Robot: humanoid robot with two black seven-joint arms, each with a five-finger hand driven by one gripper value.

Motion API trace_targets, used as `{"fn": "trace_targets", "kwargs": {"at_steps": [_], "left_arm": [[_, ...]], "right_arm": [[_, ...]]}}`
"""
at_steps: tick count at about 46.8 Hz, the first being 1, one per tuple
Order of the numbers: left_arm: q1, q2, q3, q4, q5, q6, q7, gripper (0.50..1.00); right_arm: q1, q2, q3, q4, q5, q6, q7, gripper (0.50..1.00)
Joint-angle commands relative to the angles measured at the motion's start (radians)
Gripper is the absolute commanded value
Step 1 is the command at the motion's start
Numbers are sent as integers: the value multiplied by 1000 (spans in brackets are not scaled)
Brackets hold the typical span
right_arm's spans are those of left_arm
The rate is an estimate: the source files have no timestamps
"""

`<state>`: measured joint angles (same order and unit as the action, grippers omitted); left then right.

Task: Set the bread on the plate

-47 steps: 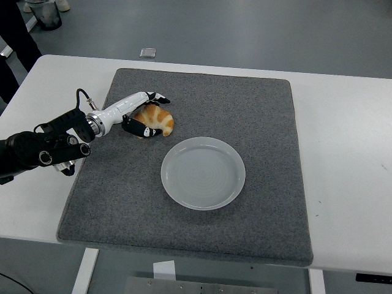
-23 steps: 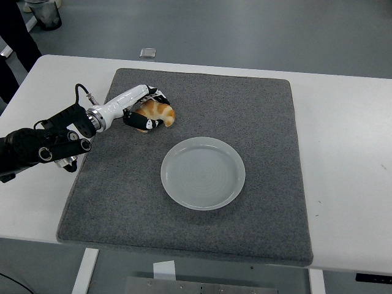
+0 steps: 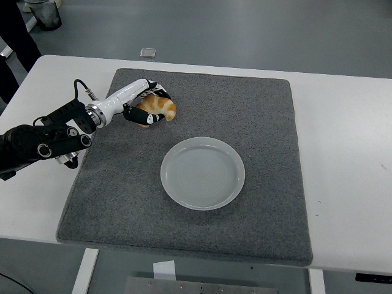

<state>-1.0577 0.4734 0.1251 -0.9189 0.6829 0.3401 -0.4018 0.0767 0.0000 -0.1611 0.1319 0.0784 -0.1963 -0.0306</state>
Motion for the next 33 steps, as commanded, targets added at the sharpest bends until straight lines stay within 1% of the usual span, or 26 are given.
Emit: {"fn": "trace_targets", "kwargs": {"at_steps": [1,6,13,20,24,28,33], "left_arm": [[1,19,-22,0,0,-1,1,500],[-21,54,-38,0,0,-3,1,500],[-73,126,-35,0,0,-27,1,500],[-146,198,-36,0,0,-122,1,500],[-195,221,-35,5,0,-168,3,500],[-246,228,-32,8,0,-200,6,500],[-318,225,-25,5,1,-214,11,500]], "right_arm": [[0,0,0,0,0,0,0,952],[0,0,0,0,0,0,0,952],[0,0,0,0,0,0,0,952],[0,0,0,0,0,0,-2,952],[0,0,2,0,0,0,0,952],[0,0,0,0,1,0,0,952],[0,0,2,0,1,2,0,952]]}}
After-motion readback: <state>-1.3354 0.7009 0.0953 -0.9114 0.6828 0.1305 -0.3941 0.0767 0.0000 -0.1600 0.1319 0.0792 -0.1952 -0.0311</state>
